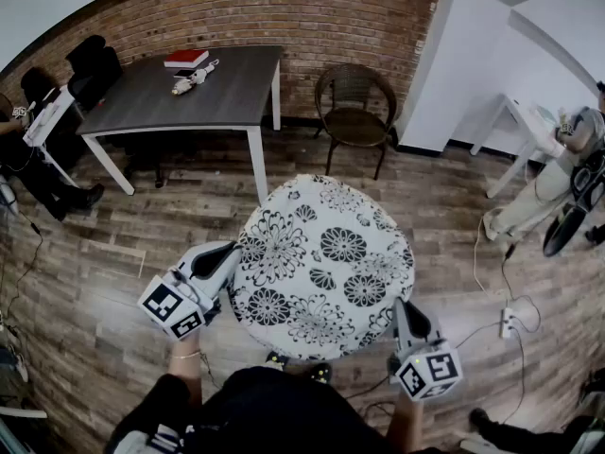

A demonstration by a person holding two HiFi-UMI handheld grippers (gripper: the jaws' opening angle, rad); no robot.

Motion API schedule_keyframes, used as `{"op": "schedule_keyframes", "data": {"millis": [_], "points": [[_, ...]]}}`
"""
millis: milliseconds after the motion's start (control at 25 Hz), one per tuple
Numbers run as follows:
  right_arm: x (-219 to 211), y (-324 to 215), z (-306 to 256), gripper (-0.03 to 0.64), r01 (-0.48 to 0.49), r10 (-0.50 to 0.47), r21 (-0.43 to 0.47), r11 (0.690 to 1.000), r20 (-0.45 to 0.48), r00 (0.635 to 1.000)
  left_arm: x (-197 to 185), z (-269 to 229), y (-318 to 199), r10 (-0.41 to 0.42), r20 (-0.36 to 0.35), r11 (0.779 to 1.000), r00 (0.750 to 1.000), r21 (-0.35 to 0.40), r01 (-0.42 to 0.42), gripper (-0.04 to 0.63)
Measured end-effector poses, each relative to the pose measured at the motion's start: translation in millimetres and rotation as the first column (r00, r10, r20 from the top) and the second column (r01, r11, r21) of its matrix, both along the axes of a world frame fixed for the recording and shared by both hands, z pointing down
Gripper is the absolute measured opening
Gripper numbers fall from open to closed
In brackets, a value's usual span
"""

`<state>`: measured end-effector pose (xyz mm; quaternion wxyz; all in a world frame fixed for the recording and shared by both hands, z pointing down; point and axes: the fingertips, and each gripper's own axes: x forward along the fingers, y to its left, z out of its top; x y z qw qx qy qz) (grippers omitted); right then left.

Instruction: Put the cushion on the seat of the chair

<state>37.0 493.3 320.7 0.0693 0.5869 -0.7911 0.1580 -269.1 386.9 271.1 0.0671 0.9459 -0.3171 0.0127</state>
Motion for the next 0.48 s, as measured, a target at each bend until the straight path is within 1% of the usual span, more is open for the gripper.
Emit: {"op": "schedule_keyframes", "data": {"millis": [160,480], "points": [[3.7,-2.0,0.3,0.009,-0.001,0.001,0.004,1.0,-0.001,1.0,0.7,1.8,0.4,-0.007,0.021,1.0,1.0,-0.001,0.007,0.02],[12.9,-5.1,3.6,0.009,-0.024,0.024,0.022,0.999,0.009,1.0,-0.8,5.9,1.4,-0.027,0.038,1.0,0.999,-0.003,0.027,0.02]]}}
